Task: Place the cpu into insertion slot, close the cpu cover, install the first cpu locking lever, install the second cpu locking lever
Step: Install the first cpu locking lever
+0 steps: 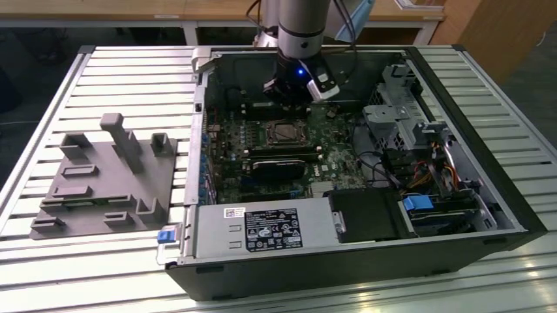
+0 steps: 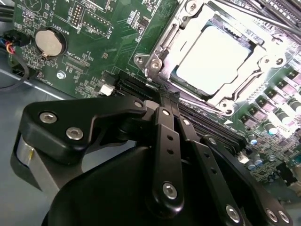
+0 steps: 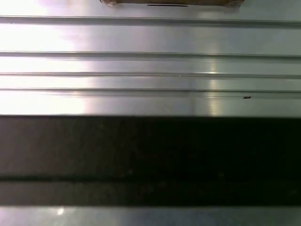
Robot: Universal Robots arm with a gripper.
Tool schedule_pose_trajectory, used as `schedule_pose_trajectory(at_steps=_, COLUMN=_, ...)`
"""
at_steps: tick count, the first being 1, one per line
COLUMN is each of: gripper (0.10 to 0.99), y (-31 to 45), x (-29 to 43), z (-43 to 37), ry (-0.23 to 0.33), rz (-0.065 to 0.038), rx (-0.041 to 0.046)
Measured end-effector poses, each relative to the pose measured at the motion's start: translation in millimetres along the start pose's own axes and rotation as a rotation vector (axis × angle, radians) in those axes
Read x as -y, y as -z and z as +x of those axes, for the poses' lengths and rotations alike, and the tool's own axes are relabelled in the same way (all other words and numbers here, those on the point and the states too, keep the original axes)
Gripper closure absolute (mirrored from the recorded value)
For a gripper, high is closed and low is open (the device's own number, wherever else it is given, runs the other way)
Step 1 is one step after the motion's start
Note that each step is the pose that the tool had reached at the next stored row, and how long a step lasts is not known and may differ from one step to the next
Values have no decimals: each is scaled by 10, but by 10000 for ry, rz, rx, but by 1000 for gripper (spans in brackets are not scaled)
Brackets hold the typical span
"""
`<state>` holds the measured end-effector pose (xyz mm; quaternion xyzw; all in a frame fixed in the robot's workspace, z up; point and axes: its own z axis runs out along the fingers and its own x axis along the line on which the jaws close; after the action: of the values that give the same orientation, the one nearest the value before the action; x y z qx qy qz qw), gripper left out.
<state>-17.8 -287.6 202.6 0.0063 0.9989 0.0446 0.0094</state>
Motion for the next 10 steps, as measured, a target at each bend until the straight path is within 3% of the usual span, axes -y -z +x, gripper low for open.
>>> schedule_pose_trajectory(at_steps=10, gripper=965, y=-8, x=-2, z=-7, ry=1, rz=12, rx=-2)
